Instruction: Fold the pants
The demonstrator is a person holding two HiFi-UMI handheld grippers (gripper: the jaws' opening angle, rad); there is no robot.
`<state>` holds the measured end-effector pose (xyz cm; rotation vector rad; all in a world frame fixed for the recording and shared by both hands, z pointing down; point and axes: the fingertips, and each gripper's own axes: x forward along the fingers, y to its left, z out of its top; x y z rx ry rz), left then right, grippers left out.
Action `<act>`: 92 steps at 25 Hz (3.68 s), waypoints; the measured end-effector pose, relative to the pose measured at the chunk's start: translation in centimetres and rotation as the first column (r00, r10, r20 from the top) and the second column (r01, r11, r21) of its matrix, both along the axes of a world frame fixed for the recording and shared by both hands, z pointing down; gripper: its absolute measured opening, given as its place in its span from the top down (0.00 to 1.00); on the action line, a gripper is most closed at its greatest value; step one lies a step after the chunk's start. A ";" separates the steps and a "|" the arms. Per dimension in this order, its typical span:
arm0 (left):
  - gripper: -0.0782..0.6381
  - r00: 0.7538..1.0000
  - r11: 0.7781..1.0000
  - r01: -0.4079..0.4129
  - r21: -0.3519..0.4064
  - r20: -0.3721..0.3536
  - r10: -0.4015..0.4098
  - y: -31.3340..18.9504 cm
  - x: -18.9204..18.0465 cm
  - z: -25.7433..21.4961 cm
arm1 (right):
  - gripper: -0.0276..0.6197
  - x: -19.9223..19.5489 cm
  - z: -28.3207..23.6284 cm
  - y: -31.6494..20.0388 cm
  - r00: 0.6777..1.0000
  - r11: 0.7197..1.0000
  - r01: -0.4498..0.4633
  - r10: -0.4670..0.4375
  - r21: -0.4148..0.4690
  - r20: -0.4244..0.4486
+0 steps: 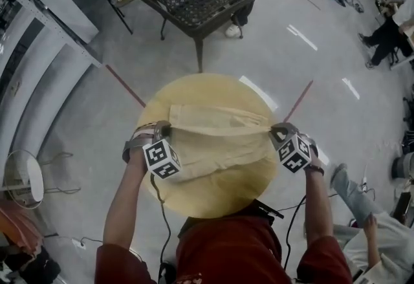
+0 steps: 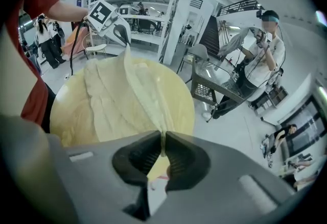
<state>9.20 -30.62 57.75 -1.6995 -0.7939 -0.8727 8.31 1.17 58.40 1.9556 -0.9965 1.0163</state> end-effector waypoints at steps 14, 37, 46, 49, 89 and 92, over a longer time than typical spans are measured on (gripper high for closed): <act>0.86 0.996 0.999 0.021 0.046 0.084 -0.025 -1.3 5.2 5.0 | 0.91 4.5 4.5 -0.8 0.996 1.000 0.017 -0.015 -0.019 0.086; 0.75 0.993 0.995 0.025 0.096 0.109 -0.035 -2.7 10.0 10.4 | 0.80 9.3 7.9 -1.2 0.994 0.995 -0.097 0.098 -0.020 0.048; 0.71 0.996 0.994 0.039 0.103 0.081 -0.048 -2.3 9.9 10.2 | 0.80 9.1 7.7 -0.6 0.997 0.997 -0.071 0.072 -0.034 0.030; 0.69 0.996 0.992 0.048 0.113 0.065 -0.055 -2.3 9.7 9.5 | 0.80 8.7 7.4 -0.4 0.997 0.997 -0.070 0.070 -0.026 0.018; 0.88 0.559 0.378 0.249 -0.892 -0.186 -0.808 22.0 2.0 -15.0 | 0.95 6.4 -16.4 -0.9 0.950 0.636 0.095 0.173 0.766 -0.262; 0.88 0.480 0.352 0.242 -0.904 -0.203 -0.853 20.8 0.5 -15.9 | 0.95 5.4 -15.7 -1.9 0.956 0.645 0.143 0.106 0.751 -0.274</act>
